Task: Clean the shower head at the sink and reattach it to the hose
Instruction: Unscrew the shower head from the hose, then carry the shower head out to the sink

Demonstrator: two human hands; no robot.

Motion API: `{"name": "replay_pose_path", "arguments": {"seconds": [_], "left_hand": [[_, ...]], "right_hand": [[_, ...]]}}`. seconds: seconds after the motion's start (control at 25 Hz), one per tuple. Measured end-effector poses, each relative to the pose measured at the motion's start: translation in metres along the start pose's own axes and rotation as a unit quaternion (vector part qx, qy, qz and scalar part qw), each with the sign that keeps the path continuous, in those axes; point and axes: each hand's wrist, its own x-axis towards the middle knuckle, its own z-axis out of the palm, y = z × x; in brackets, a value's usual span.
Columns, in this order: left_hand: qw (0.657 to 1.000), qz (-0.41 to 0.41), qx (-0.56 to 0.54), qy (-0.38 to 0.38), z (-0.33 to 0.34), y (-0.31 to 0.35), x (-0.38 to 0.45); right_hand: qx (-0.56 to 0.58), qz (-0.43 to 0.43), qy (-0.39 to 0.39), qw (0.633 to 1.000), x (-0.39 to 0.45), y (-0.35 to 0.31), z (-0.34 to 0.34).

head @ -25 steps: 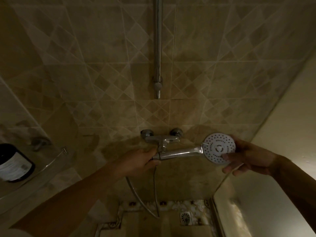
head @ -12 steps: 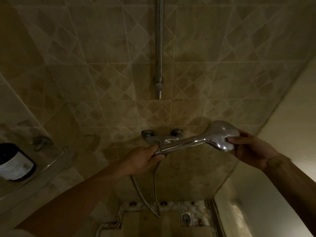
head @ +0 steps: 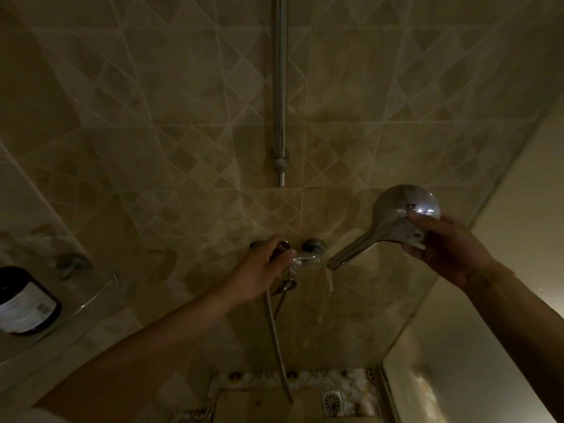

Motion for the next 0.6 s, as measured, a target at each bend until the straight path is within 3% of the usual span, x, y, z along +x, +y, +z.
{"name": "replay_pose_path", "arguments": {"seconds": [0.28,0.4,0.48,0.6], "left_hand": [[0.999,0.007,-0.038,0.029,-0.018,0.046,0.048],[0.995,0.033,-0.059,0.079,-0.032,0.086,0.077],[0.992,0.036,-0.071,0.103,-0.047,0.116,0.103],[0.988,0.083,-0.007,0.130,-0.080,0.164,0.144]], "right_hand": [[-0.062,-0.076,0.038,0.994,0.016,-0.016,0.021],[-0.107,-0.140,0.026,0.984,0.024,-0.033,0.038],[-0.249,-0.212,0.032,0.944,0.035,-0.051,0.049],[-0.495,-0.284,-0.005,0.821,0.050,-0.086,0.069]]}}
